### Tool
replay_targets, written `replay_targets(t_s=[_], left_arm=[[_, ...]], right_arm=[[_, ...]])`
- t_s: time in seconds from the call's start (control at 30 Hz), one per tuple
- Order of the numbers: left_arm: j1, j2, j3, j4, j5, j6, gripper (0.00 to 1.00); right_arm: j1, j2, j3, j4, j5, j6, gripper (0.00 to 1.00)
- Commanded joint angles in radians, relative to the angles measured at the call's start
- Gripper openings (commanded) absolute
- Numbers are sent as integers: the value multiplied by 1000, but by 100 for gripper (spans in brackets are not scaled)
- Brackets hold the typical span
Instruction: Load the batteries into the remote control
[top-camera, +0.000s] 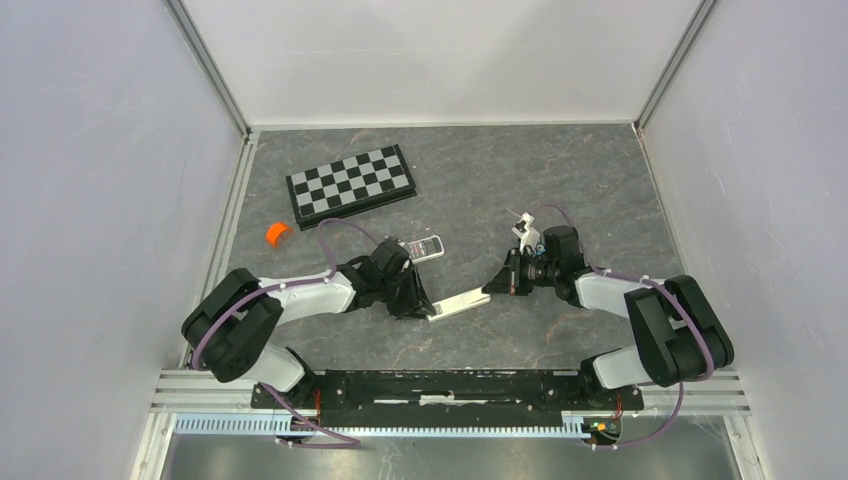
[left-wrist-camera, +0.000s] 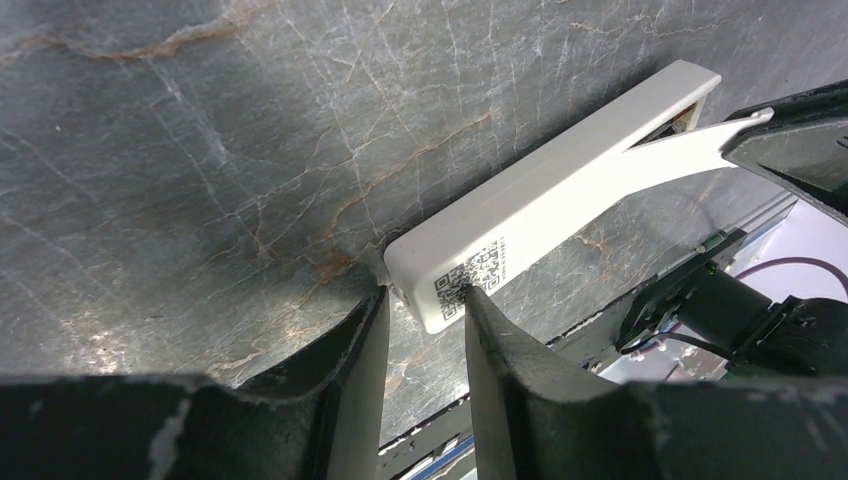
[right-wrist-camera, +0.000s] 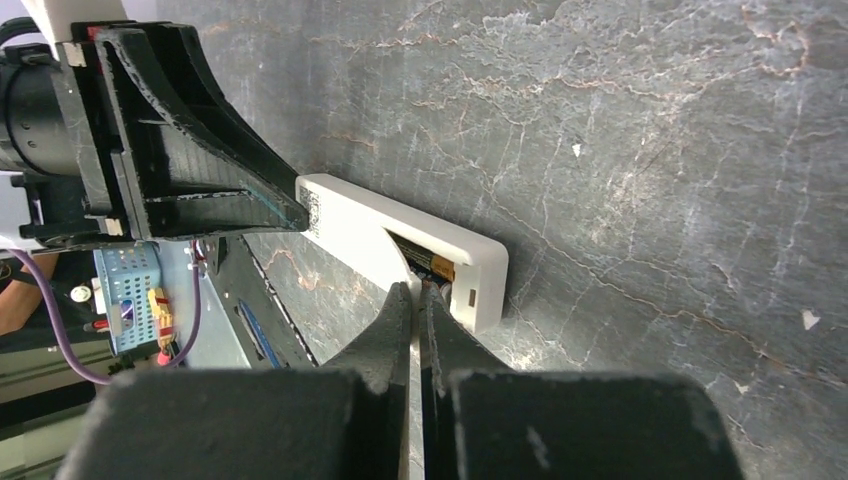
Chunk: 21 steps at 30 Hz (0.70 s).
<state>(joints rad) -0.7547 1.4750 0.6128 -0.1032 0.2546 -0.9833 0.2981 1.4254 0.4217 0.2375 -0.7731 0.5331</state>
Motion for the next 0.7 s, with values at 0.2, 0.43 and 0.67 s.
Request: replay_targets(t_s=[0.2, 0.43, 0.67], left_arm=[[3, 21, 43, -54, -54, 115, 40], [3, 25, 38, -57, -58, 113, 39], [3, 33, 36, -49, -56, 101, 39]], right_arm=[[11, 29, 77, -196, 123, -110, 11], [12, 13, 90, -225, 163, -118, 22], [14, -9, 91, -228, 160, -119, 29]])
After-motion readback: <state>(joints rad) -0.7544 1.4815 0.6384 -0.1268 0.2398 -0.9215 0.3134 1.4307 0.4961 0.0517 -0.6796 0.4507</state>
